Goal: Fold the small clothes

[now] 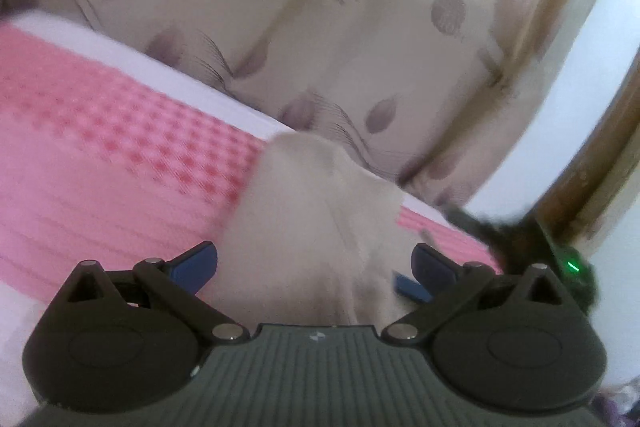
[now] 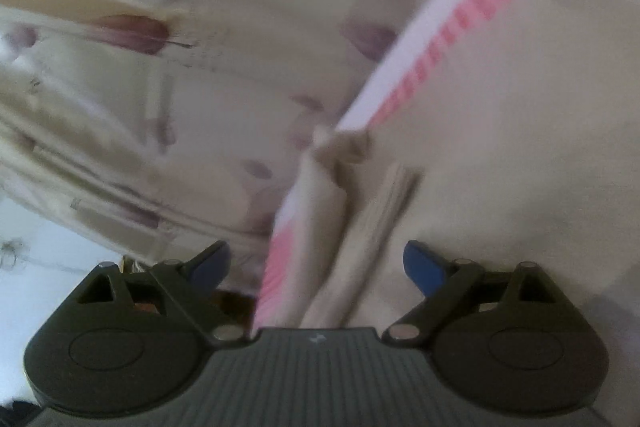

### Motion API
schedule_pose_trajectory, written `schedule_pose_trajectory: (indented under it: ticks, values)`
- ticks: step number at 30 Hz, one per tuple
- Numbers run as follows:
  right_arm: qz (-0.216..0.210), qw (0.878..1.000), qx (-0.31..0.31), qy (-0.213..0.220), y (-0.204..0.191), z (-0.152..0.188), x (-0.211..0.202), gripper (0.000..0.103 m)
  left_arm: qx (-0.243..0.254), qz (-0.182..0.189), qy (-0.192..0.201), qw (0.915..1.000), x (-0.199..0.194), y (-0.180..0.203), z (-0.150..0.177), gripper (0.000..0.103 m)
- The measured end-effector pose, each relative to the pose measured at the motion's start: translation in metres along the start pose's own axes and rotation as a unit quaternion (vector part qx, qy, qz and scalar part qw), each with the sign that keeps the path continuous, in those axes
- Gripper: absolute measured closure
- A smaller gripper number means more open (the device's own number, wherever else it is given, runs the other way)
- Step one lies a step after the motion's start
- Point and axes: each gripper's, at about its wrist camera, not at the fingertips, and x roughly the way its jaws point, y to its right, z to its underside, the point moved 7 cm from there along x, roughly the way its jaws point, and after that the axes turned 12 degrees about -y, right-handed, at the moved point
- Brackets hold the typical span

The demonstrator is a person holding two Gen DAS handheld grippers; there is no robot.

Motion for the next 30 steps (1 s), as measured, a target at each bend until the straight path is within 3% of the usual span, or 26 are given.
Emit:
schedule_pose_trajectory:
  ticks: [4,8,9,10,11,12,15,22,25,30]
  values:
    - [0.003,1.000,-0.016,-0.015,-0.017,-0.006,0.032,0.006,0.043,0.012,-0.003,0.9990,0.013,0.022,0.020,0.002]
    - [0.057,0.997,-0.032,-0.030,-0.026,-0.015,0.052,0.006,0.096,0.015,-0.029,0.9949,0.029,0.043,0.041,0.004]
    - [0.079,0.996,-0.036,-0.030,-0.025,-0.017,0.058,0.008,0.096,-0.001,-0.023,0.9952,0.030,0.044,0.045,0.004]
    - [0.098,0.994,-0.042,-0.033,-0.025,-0.017,0.061,0.023,0.094,-0.002,-0.023,0.9953,0.030,0.043,0.046,0.004]
    - [0.131,0.987,-0.062,-0.064,-0.024,-0.014,0.067,0.062,0.090,0.009,-0.026,0.9955,0.029,0.041,0.046,0.004]
    - [0.155,0.981,-0.084,-0.076,-0.025,-0.012,0.072,0.076,0.083,0.016,-0.025,0.9961,0.026,0.040,0.046,0.004]
    - [0.159,0.978,-0.101,-0.085,-0.021,-0.012,0.069,0.079,0.052,0.040,-0.006,0.9978,0.005,0.034,0.043,0.002]
    - [0.106,0.987,-0.117,-0.041,-0.034,-0.027,0.016,0.081,-0.010,0.027,0.028,0.9992,-0.036,0.023,0.022,0.000]
    - [0.098,0.988,-0.122,-0.018,-0.035,-0.042,-0.024,0.081,-0.014,0.031,0.020,0.9992,-0.033,0.028,0.015,0.000]
    - [0.120,0.987,-0.105,0.009,-0.006,-0.070,-0.094,0.082,0.014,0.036,0.001,0.9992,-0.011,0.057,0.021,0.000]
